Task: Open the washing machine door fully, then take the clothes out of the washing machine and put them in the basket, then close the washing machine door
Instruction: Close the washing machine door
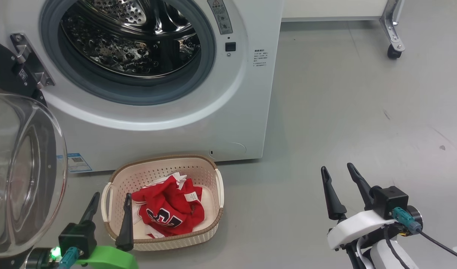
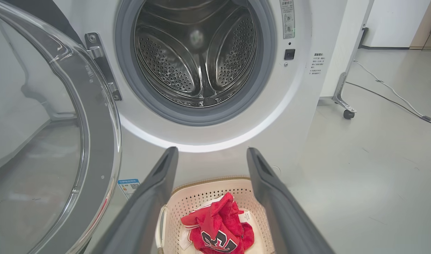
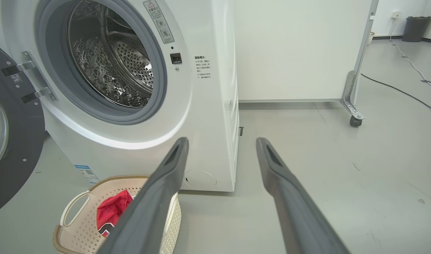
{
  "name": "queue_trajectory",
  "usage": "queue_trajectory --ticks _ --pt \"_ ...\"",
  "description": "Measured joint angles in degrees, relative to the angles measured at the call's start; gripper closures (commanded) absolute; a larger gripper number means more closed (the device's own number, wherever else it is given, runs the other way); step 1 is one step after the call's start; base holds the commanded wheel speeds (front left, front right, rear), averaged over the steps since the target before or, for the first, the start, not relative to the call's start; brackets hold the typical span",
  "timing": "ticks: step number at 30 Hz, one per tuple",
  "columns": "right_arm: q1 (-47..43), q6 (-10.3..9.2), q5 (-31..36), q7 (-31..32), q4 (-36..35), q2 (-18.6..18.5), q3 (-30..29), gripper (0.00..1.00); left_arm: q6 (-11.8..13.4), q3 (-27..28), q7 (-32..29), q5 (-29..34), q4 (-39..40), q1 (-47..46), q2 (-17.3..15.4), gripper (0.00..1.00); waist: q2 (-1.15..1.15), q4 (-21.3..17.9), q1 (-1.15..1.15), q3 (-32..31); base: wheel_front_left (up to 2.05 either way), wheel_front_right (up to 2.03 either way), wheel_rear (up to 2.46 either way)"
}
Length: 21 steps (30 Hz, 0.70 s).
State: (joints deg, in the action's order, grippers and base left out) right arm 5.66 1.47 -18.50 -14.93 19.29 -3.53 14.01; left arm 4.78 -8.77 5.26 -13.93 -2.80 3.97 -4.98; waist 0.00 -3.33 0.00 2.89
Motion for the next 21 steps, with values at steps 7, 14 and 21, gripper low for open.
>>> queue_trajectory --ticks 7,14,21 --pt "0.01 0.02 0.01 0.00 -0.03 0.04 -0.20 0.00 0.02 -0.04 -0.41 0.00 0.66 0.05 -0.10 0.00 0.00 0.05 0.00 0.31 -0.84 0.84 0.00" --pt "0.01 0.31 0.09 0.00 -0.03 0.05 -0.26 0.00 0.03 -0.04 -0.42 0.00 1.18 0.07 -0.16 0.00 0.00 0.08 0.00 0.43 -0.57 0.57 0.00" --pt "0.01 0.43 0.49 0.00 -0.02 0.13 -0.45 0.00 0.03 -0.07 -0.68 0.00 1.40 0.09 -0.29 0.00 0.00 0.04 0.00 0.53 -0.27 0.27 0.00"
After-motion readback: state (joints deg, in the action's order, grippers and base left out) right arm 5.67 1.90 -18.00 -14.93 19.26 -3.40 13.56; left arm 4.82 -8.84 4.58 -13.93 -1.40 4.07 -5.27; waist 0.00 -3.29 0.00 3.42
